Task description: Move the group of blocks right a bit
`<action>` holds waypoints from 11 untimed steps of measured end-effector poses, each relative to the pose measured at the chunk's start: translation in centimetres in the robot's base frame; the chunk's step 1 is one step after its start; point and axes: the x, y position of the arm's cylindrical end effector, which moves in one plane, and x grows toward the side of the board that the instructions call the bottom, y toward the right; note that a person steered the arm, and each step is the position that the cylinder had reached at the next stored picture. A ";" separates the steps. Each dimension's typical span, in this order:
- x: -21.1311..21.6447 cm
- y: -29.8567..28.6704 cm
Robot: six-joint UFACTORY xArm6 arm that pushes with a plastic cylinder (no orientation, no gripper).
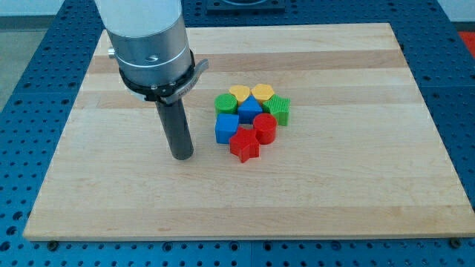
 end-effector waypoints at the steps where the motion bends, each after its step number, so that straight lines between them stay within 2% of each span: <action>1: -0.2 0.0; 2: -2.7 0.9; 6: -5.0 2.2; 9: -9.2 10.3; 11: -10.0 11.3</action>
